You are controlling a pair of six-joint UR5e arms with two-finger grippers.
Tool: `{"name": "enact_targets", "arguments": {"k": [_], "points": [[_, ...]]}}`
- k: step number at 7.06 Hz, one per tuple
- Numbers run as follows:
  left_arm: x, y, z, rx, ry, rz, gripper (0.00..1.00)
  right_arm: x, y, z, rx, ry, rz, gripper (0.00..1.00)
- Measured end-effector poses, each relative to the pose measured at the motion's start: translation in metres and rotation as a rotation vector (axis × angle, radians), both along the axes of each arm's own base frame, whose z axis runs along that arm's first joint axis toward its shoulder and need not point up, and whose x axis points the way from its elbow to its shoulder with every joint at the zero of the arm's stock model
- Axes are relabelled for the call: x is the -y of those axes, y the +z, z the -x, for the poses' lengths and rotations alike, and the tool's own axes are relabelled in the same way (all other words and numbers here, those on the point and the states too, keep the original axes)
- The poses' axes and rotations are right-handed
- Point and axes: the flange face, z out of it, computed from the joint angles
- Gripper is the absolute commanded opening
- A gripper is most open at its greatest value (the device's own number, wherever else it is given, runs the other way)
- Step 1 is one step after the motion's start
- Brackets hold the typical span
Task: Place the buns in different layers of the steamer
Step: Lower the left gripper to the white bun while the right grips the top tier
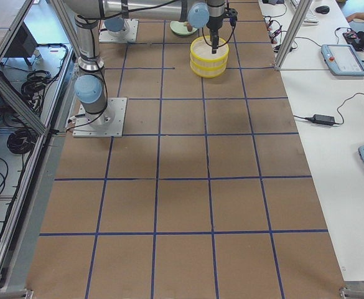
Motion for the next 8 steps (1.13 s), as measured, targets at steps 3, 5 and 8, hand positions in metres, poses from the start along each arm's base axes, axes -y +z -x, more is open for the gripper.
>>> {"name": "enact_targets", "arguments": {"k": [3, 5, 8], "points": [[0.026, -0.095, -0.053, -0.002, 0.005, -0.05, 1.0, 0.017, -0.092, -0.044, -0.001, -0.006, -0.028, 0.67], [0.039, -0.151, -0.09, -0.023, 0.013, -0.099, 1.0, 0.022, -0.131, -0.049, -0.003, -0.002, -0.041, 0.08], [0.051, -0.199, -0.103, -0.032, 0.017, -0.153, 0.98, 0.022, -0.133, -0.047, -0.013, 0.007, -0.038, 0.03]]}}
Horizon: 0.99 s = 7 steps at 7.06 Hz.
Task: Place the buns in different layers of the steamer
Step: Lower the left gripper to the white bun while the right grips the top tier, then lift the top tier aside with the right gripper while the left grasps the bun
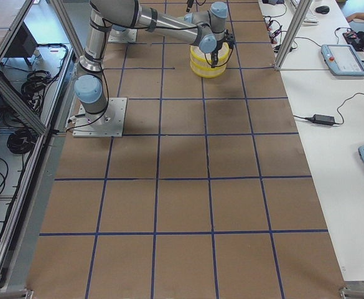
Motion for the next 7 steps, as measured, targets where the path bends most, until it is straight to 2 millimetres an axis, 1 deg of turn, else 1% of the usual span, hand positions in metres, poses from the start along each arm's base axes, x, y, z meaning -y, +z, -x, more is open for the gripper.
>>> {"name": "enact_targets", "arguments": {"k": [2, 3, 4, 5, 6, 7], "points": [[0.009, -0.028, -0.008, 0.035, -0.008, -0.018, 0.98, -0.003, 0.007, 0.003, -0.005, -0.006, 0.005, 0.03], [0.011, -0.037, -0.009, 0.041, -0.004, -0.025, 0.98, -0.007, 0.018, 0.005, -0.003, -0.007, 0.016, 0.02], [0.011, -0.043, -0.009, 0.038, 0.0, -0.031, 0.98, -0.01, 0.039, 0.012, 0.004, -0.018, 0.033, 0.03], [0.011, -0.046, -0.009, 0.032, 0.004, -0.033, 0.94, -0.011, 0.067, 0.033, 0.013, -0.042, 0.051, 0.02], [0.011, -0.047, -0.008, 0.026, 0.006, -0.034, 0.73, -0.013, 0.097, 0.07, 0.012, -0.059, 0.052, 0.02], [0.009, -0.049, -0.007, 0.022, 0.006, -0.038, 0.51, -0.017, 0.123, 0.113, 0.005, -0.053, 0.039, 0.02]]}}
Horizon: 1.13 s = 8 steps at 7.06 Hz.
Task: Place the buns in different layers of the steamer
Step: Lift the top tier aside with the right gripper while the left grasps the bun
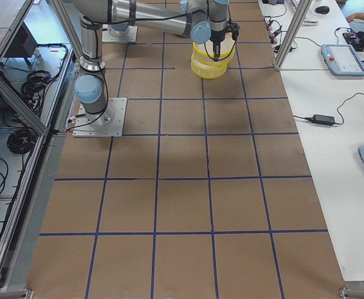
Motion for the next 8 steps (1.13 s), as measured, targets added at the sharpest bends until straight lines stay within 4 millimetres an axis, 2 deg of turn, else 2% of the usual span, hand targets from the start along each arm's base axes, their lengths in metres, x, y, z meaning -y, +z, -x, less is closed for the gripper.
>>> {"name": "enact_targets", "arguments": {"k": [1, 2, 4, 5, 6, 7, 8], "points": [[-0.002, -0.002, 0.001, -0.003, -0.002, -0.005, 0.44, -0.006, 0.02, 0.038, -0.01, 0.008, -0.013, 0.02], [-0.003, -0.004, 0.001, -0.007, -0.003, -0.008, 0.42, -0.012, 0.038, 0.071, -0.036, 0.023, -0.021, 0.03], [-0.007, -0.008, 0.003, -0.013, -0.004, -0.019, 0.28, -0.034, 0.084, 0.124, -0.102, 0.049, -0.036, 0.03], [-0.008, -0.01, 0.004, -0.017, -0.004, -0.021, 0.17, -0.045, 0.105, 0.141, -0.112, 0.043, -0.047, 0.03], [-0.009, -0.01, 0.004, -0.022, -0.004, -0.02, 0.12, -0.051, 0.117, 0.147, -0.115, 0.044, -0.055, 0.03], [-0.007, -0.006, 0.004, -0.019, -0.004, -0.005, 0.1, -0.054, 0.123, 0.149, -0.115, 0.046, -0.055, 0.03], [-0.003, 0.008, 0.005, -0.005, -0.01, 0.037, 0.06, -0.054, 0.126, 0.149, -0.113, 0.048, -0.055, 0.03]]}}
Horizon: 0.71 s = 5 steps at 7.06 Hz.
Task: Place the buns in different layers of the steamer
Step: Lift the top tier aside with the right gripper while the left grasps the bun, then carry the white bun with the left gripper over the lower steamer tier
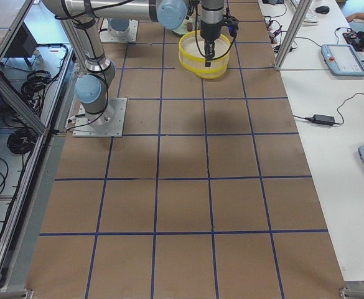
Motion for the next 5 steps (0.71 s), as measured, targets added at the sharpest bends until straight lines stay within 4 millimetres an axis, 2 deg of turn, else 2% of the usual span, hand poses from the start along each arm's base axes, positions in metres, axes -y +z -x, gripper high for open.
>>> {"name": "enact_targets", "arguments": {"k": [2, 3, 4, 5], "points": [[0.004, 0.056, 0.01, 0.032, -0.024, 0.119, 0.05, 0.0, 0.0, 0.001, 0.006, 0.002, -0.006, 0.03], [-0.001, 0.09, 0.03, 0.023, -0.042, 0.181, 0.05, 0.0, -0.002, 0.001, 0.009, 0.003, -0.009, 0.03], [-0.004, 0.118, 0.067, 0.001, -0.056, 0.239, 0.05, 0.0, -0.004, 0.001, 0.012, 0.004, -0.013, 0.03], [-0.003, 0.139, 0.119, -0.007, -0.052, 0.29, 0.05, 0.0, -0.005, 0.0, 0.014, 0.005, -0.015, 0.03]]}}
